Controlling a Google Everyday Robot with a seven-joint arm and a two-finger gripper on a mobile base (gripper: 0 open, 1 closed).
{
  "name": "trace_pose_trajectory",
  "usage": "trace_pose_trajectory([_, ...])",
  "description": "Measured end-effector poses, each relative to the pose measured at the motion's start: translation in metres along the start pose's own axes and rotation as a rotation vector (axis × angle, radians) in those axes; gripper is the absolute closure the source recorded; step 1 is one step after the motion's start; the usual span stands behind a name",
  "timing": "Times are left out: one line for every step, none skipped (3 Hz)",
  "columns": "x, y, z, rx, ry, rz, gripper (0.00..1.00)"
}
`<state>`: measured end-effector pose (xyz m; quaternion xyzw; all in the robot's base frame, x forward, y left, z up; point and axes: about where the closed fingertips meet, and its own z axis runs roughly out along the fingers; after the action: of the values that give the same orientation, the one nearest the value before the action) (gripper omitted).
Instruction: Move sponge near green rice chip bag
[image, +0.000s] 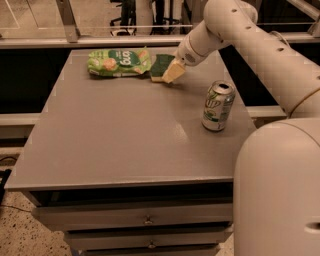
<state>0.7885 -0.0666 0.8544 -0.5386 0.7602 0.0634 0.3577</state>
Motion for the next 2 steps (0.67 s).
trace_pose_trajectory([-0.0026,0.0004,0.0027,-0.007,-0.013,0.004,0.15])
trace_pose_trajectory([-0.0068,0.0030,-0.0023,-0.010,-0.031,0.001,0.00])
